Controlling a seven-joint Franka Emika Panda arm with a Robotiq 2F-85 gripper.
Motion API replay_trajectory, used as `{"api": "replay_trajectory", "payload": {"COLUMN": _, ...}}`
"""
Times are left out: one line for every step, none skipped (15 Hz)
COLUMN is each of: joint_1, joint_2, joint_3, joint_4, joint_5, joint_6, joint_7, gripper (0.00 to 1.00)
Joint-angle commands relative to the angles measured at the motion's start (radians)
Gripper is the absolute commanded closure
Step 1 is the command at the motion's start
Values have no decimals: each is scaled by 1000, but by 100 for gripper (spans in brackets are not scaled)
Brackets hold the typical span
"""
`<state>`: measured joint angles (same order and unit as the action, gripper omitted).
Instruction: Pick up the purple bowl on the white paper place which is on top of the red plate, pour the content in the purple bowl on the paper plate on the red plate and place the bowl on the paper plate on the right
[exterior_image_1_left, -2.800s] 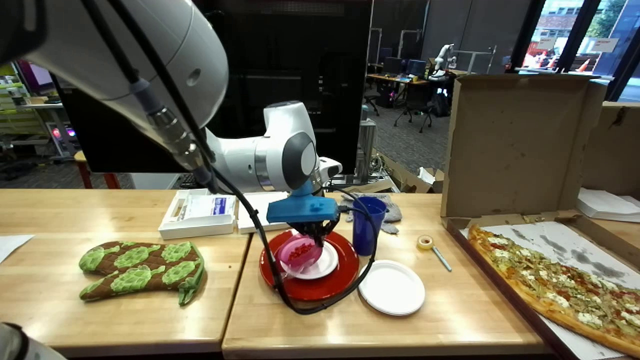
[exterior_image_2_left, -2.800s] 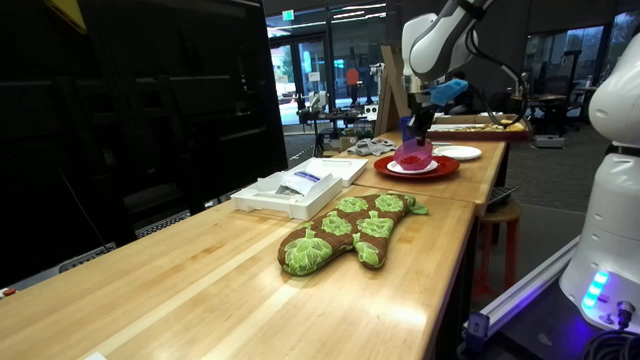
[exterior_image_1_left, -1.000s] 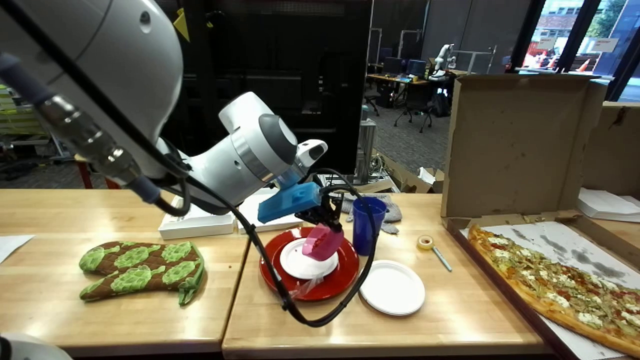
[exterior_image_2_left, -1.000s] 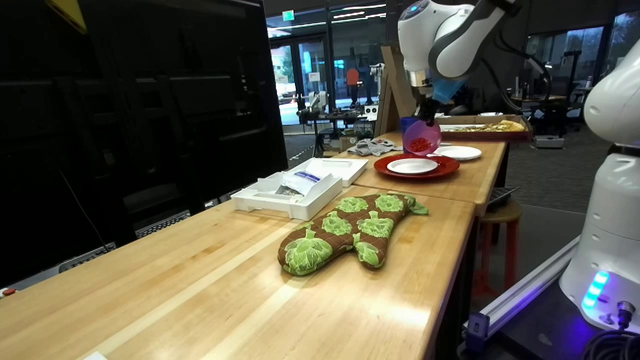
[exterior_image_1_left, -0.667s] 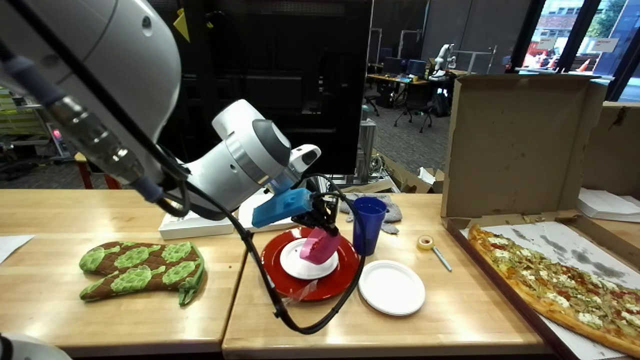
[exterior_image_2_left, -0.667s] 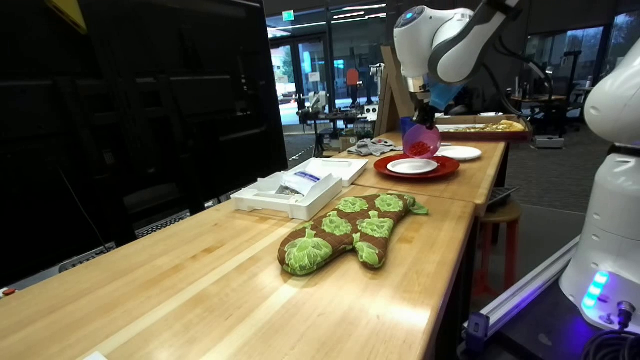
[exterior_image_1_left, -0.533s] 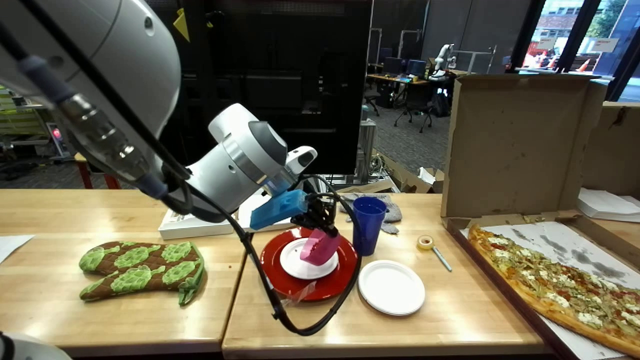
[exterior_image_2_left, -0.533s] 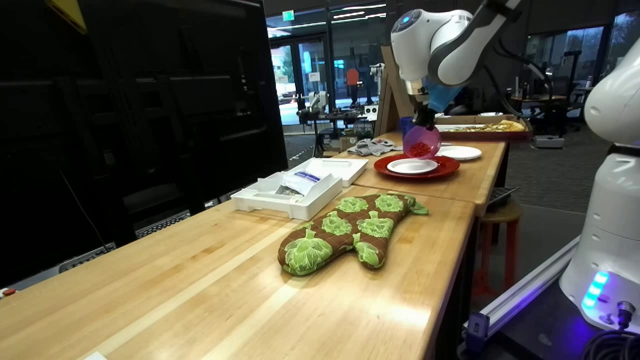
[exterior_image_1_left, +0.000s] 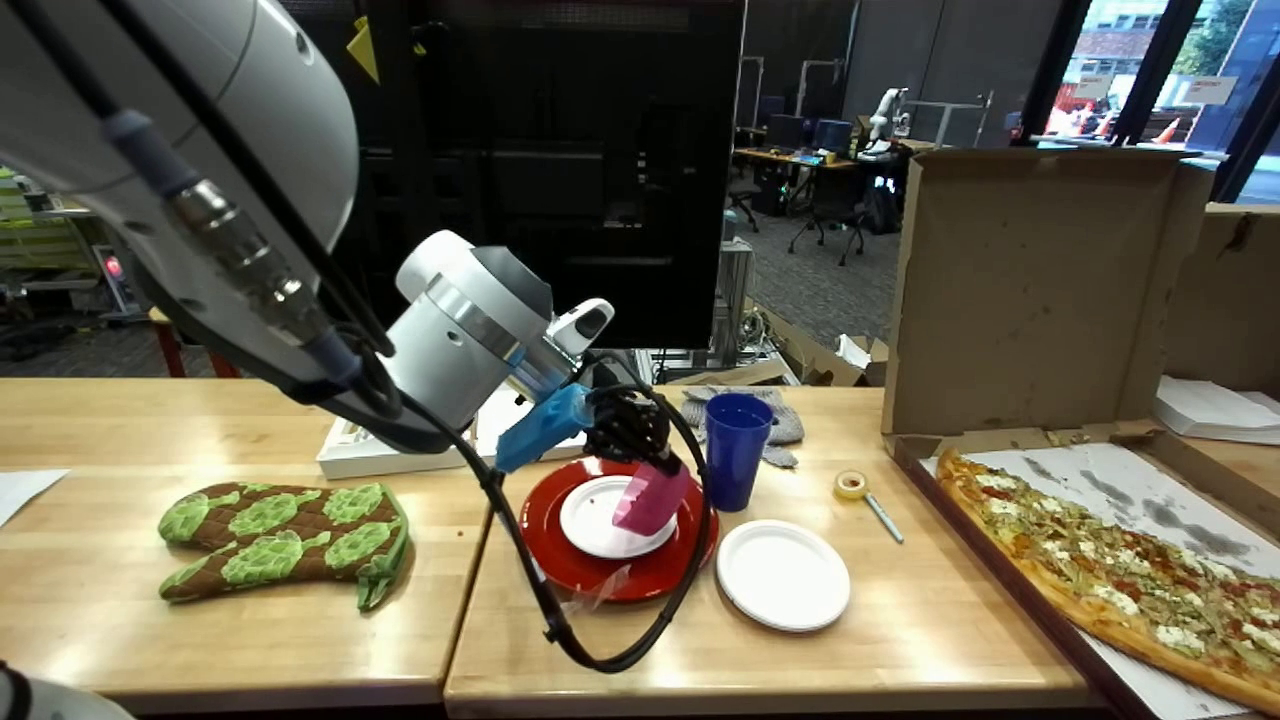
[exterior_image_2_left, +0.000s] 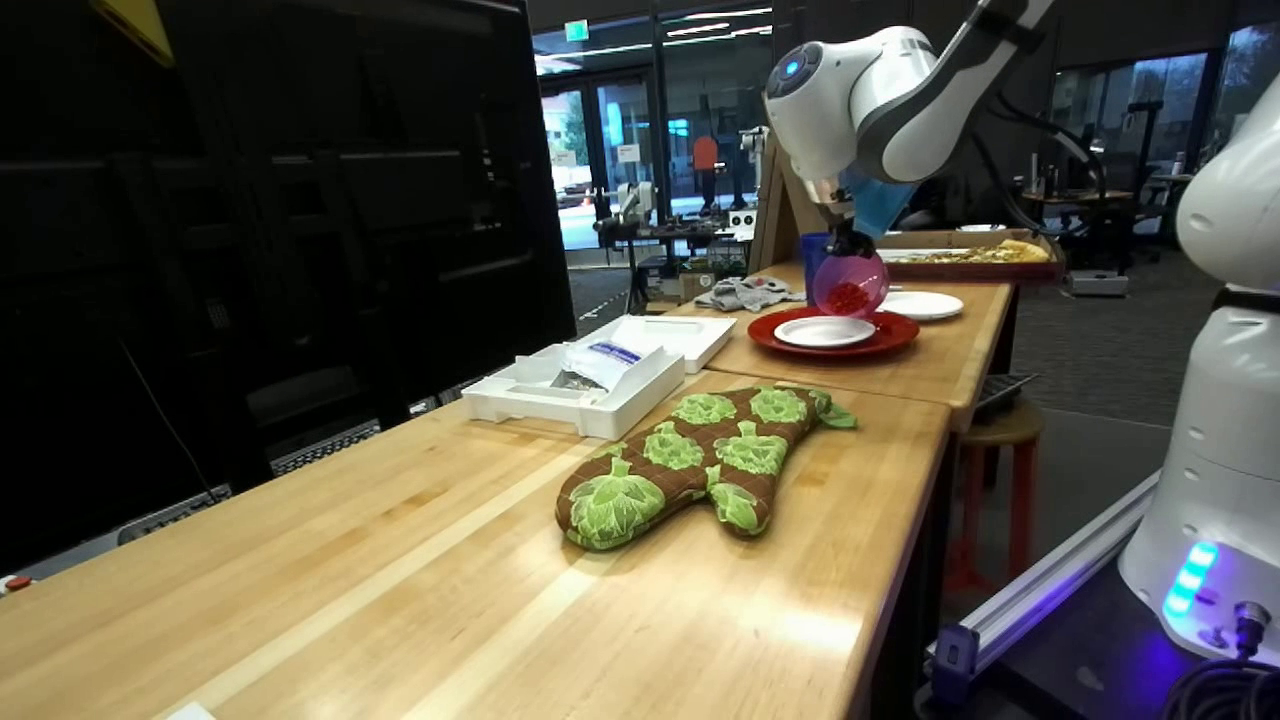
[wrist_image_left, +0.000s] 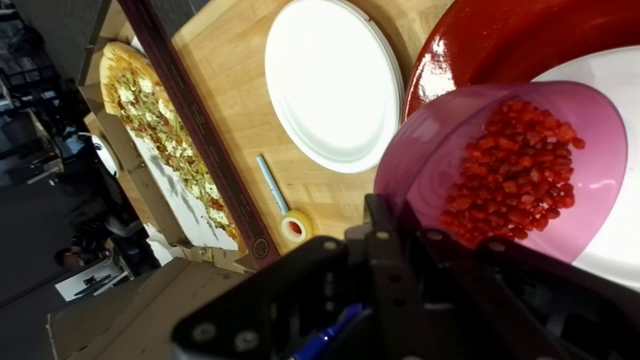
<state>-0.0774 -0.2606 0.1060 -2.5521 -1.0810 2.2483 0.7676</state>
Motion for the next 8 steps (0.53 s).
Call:
{"api": "replay_trajectory", "payload": {"joint_1": 37, "joint_2": 8, "joint_3": 12, "joint_4": 19, "joint_5": -77, "joint_6": -92, "joint_7": 77, "gripper": 98}}
{"api": "replay_trajectory", "payload": {"joint_1": 48, "joint_2": 9, "joint_3": 15, "joint_4": 21, "joint_5": -93, "joint_6": -114, "joint_7": 95, "gripper": 98}}
{"api": "replay_trajectory", "payload": {"joint_1": 61, "joint_2": 12, "joint_3": 22, "joint_4": 25, "joint_5": -114, "joint_6": -144, "joint_7": 117, "gripper": 98}}
{"api": "replay_trajectory", "payload": {"joint_1": 74, "joint_2": 14, "joint_3": 27, "joint_4": 28, "joint_5": -128, "joint_6": -170, "joint_7": 132, "gripper": 98}}
{"api": "replay_trajectory", "payload": {"joint_1": 89, "joint_2": 18, "joint_3": 37, "joint_4": 34, "joint_5": -148, "joint_6": -202, "joint_7": 152, "gripper": 98}}
{"api": "replay_trajectory", "payload": {"joint_1": 103, "joint_2": 23, "joint_3": 44, "joint_4": 40, "joint_5": -165, "joint_6": -232, "joint_7": 169, "gripper": 98}}
{"api": "replay_trajectory", "payload": {"joint_1": 117, "joint_2": 29, "joint_3": 50, "joint_4": 46, "joint_5": -179, "joint_6": -260, "joint_7": 181, "gripper": 98}}
{"api": "replay_trajectory", "payload": {"joint_1": 129, "joint_2": 42, "joint_3": 58, "joint_4": 54, "joint_5": -198, "joint_6": -292, "joint_7": 200, "gripper": 98}}
